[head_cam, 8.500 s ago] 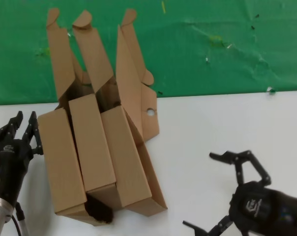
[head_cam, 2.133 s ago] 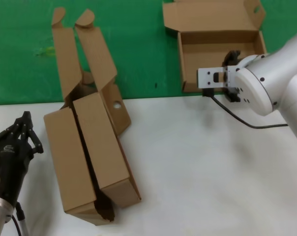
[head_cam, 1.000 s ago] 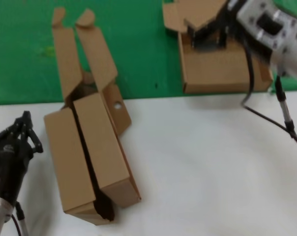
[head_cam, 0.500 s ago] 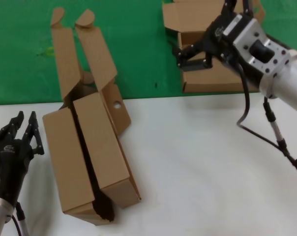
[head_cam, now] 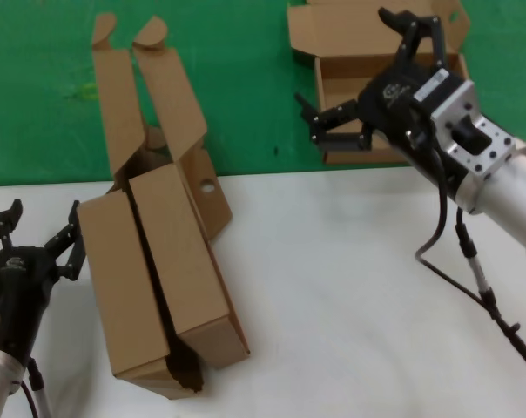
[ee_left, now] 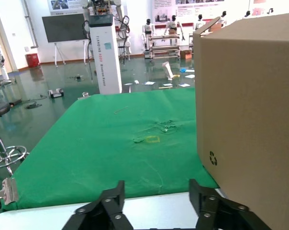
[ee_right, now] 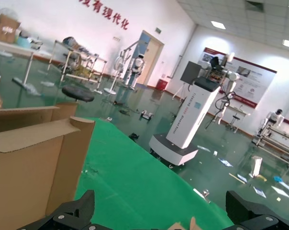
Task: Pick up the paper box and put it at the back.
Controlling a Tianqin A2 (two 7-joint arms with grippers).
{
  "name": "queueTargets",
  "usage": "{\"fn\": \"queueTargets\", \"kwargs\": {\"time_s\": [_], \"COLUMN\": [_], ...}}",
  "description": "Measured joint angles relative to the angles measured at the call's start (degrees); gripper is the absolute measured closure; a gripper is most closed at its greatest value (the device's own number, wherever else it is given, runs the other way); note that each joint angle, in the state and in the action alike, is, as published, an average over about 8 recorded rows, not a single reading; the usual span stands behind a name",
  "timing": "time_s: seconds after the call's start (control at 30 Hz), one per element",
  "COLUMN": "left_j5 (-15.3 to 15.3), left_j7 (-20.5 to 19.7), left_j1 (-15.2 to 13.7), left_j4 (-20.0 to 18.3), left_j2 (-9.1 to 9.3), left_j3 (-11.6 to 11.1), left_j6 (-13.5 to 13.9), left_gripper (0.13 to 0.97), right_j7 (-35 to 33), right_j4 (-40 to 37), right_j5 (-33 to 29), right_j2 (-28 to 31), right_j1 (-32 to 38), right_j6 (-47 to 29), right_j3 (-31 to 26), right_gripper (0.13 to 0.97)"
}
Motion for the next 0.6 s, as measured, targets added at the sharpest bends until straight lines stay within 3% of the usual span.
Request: {"fn": "queueTargets", "kwargs": {"time_s": [0.13,0.27,0.53,0.6], "left_j5": [0.00,0.00,-0.01,-0.01], "left_j7": [0.01,0.01,-0.01,-0.01], "left_j1": [0.00,0.00,0.00,0.00], "left_j4": [0.00,0.00,0.00,0.00], "left_j2": [0.00,0.00,0.00,0.00], "left_j3": [0.00,0.00,0.00,0.00], "left_j6": [0.00,0.00,0.00,0.00], "left_gripper": [0.603,0.603,0.381,0.362], "right_j7": [-1.95,-3.91,-7.90,-8.89], "right_j4": [-1.09,-2.18,-4.41,-4.96], "right_j5": [3.86,7.71,15.61,17.56], "right_j2": [0.20,0.40,0.81,0.91], "right_j1": [-1.94,-3.90,-7.87,-8.85], "right_j6": [2.98,5.95,12.05,13.55], "right_j3": [0.10,0.20,0.43,0.48], "right_gripper": [0.129,0.129,0.129,0.129]}}
